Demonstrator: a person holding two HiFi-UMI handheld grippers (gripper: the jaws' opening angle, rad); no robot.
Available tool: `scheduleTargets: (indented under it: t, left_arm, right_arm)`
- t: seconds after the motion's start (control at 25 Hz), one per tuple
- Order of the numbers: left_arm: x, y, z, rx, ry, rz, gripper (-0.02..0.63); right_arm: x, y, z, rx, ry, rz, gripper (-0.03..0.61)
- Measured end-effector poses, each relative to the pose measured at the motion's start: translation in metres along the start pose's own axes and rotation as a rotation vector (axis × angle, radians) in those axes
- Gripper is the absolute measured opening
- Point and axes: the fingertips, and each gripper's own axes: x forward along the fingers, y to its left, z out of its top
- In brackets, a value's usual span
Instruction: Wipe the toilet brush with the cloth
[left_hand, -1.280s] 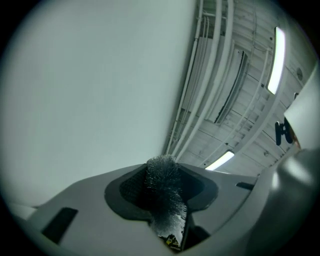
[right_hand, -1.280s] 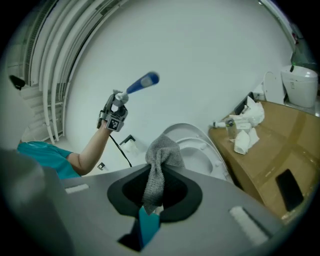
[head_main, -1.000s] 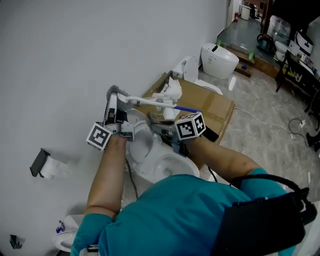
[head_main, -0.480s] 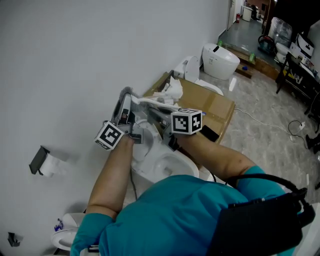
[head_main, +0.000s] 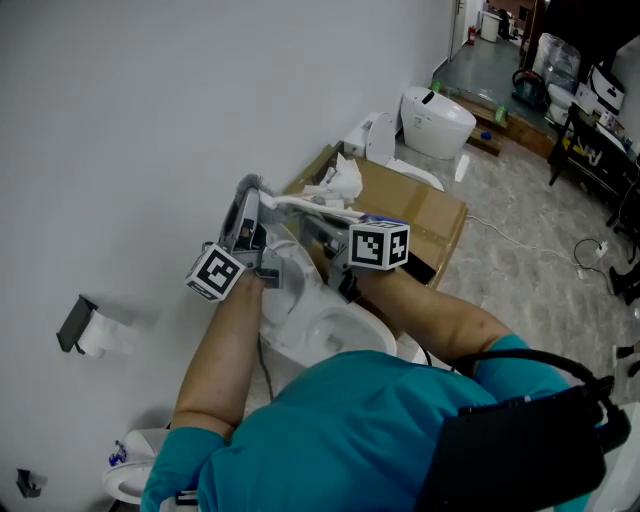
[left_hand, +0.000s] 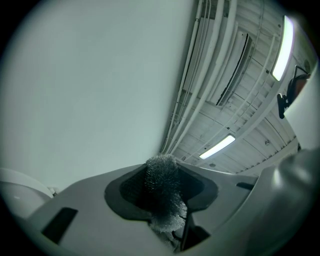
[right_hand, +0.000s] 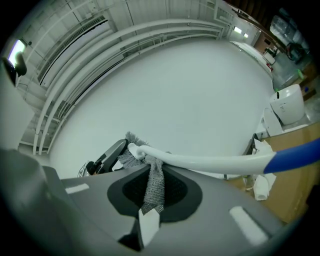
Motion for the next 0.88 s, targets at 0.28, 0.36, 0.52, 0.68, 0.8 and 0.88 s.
scheduleTargets:
  t: [0.28,0.36,0.52,0.68,0.8,0.88]
  left_arm:
    - [0.000,-0.001,0.005,-0.020,-0.002,-0.013,0.156]
    - [-0.001,0.000,0.007,-0.018,-0.004,-0.014,0.156]
    - [0.001,0.000,0.009,-0.021,-0.008,-0.017,0.156]
    - [-0.001,0.001,0.009,-0.027,-0.011,-0.014,0.156]
    - [-0.001,0.005,0.011,-0.027,-0.013,-0.001,0.156]
    - [-0.001,0.004,0.013,-0.023,-0.018,-0.011,0.156]
  right_arm:
    - [-0.002,-0.003,-0.001,0.018,-0.013,-0.010,0.021]
    - [-0.003,-0.005,-0.001,0.024,-0.018,-0.013,0.021]
    - [-0.006,-0.008,0.002,0.025,-0.024,-0.016,0.021]
    - [-0.008,-0.011,0.001,0.033,-0.029,-0.023,0.021]
    - [-0.011,-0.015,0.001,0.050,-0.036,-0.032,0.021]
    - [-0.013,-0.018,0.002,0.056,-0.041,-0.038,0.021]
